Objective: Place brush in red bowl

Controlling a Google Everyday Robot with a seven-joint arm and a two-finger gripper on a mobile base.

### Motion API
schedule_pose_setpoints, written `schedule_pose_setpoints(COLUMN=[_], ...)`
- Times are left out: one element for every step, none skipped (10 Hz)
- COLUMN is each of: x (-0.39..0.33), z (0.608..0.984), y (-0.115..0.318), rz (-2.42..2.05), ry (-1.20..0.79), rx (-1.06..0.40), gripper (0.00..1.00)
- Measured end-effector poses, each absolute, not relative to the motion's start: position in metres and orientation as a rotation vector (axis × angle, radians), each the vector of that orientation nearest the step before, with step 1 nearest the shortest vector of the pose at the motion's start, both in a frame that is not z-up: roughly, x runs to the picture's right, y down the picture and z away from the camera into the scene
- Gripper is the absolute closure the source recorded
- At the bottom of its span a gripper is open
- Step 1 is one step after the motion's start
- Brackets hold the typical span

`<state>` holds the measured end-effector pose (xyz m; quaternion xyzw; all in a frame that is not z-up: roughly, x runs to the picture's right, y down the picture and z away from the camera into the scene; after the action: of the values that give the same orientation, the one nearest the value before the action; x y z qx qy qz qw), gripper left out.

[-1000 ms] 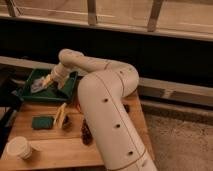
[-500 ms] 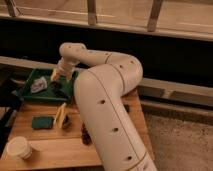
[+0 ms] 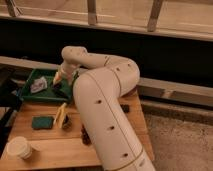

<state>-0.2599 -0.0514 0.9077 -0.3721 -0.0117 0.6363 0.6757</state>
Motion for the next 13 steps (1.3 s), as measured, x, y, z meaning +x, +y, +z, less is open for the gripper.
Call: schedule_pose_setpoints(x=[-0.264, -0.269, -0.272, -0.275, -0.274, -0.267, -0.263, -0.264, -0.268, -0.270, -0.273, -0.282, -0.286], z=[0.907, 0.908, 0.910, 0.915, 0.924, 0.933, 0.936, 0.939, 0.944, 0.949, 0.951, 0.953, 0.954], y=[-0.053, -0.053, -0.051, -0.046, -0.038, -0.032, -0.031, -0.026, -0.018, -0.011, -0.007, 0.000, 0.003], rz=[1.427, 1.420, 1.413, 1.399, 1.403, 1.417, 1.424, 1.426, 1.427, 1.421, 1.413, 1.398, 1.393], ry=[-0.032, -0.033, -0.025, -0.001, 0.025, 0.049, 0.061, 0.074, 0.082, 0.089, 0.094, 0.101, 0.101], rx=[-0.843, -0.853, -0.861, -0.863, -0.872, -0.880, -0.885, -0.902, -0.932, -0.962, -0.982, -1.013, -1.028], gripper=[0.37, 0.37, 0.37, 0.37, 0.37, 0.37, 0.37, 0.37, 0.37, 0.37, 0.40, 0.51, 0.59])
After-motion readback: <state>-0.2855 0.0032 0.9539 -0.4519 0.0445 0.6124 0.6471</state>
